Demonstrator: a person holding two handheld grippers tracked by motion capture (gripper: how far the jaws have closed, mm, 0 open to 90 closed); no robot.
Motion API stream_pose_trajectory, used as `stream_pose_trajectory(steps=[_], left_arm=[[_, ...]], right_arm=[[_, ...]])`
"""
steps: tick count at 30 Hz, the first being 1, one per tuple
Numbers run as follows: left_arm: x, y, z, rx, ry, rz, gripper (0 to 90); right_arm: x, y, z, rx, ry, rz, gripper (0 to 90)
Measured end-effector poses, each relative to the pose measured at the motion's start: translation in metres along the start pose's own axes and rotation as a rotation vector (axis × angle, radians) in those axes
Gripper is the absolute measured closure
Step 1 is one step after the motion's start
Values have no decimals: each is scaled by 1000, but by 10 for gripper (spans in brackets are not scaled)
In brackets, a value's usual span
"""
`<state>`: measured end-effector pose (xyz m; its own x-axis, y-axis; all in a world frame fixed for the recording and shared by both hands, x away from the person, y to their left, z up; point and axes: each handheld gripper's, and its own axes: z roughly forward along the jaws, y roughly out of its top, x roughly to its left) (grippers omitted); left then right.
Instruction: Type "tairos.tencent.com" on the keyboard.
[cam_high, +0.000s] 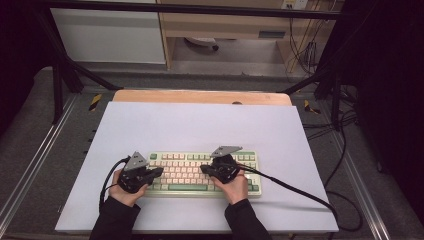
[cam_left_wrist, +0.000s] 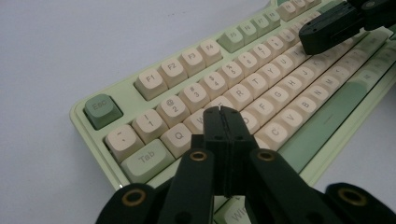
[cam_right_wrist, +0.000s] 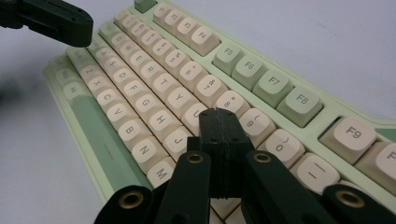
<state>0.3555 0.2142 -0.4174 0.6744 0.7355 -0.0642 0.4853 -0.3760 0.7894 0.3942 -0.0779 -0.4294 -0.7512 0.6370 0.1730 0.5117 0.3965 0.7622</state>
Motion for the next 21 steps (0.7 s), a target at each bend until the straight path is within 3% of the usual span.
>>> stream_pose_trajectory(steps=[15, 21], left_arm=[[0, 0, 0, 1, -1, 2, 899], [-1, 0, 0, -1, 0, 0, 899]], right_arm=[[1, 0, 8, 7, -9, -9, 900], [3, 2, 0, 0, -7, -32, 900]])
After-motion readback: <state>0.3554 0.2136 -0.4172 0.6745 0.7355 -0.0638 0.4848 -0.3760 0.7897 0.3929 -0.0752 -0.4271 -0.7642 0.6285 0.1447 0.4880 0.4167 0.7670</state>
